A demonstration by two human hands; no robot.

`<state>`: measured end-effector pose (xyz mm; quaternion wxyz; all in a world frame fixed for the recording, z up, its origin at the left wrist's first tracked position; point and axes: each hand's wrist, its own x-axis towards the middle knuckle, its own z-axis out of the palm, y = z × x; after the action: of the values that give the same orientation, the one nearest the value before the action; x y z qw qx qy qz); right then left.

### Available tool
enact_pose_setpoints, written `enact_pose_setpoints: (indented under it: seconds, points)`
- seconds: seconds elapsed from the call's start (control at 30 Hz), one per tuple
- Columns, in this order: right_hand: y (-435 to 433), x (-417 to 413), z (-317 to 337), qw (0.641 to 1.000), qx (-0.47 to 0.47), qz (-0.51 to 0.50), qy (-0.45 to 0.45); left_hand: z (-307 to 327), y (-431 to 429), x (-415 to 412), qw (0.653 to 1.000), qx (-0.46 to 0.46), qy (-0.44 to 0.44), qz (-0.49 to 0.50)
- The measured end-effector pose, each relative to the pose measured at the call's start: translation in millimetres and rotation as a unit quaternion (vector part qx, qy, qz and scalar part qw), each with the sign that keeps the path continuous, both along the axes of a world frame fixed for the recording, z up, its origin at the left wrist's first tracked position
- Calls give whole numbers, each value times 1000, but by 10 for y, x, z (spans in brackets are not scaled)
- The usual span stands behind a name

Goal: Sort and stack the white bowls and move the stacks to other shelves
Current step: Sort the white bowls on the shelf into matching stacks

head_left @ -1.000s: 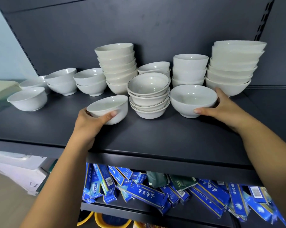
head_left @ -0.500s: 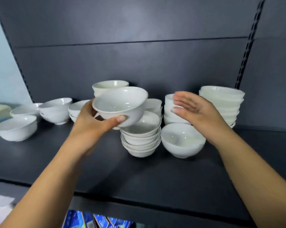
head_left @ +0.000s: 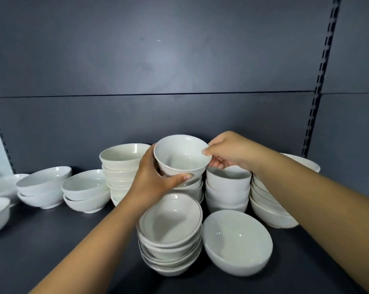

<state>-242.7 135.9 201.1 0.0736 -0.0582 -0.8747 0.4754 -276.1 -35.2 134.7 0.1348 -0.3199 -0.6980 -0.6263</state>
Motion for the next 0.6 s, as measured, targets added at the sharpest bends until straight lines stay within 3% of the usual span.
enact_pose_setpoints:
  seconds: [0.17, 0.3, 0.6]
  points:
    - [37, -368, -41, 998, 17, -46, 34, -65, -70, -199, 998, -58, -10, 0]
    - [39, -546, -61, 996, 45, -66, 32, -157, -262, -168, 993, -103, -29, 55]
    - [-82, -738, -202, 985, 153, -51, -56, -491, -479, -118, 975, -77, -209, -22]
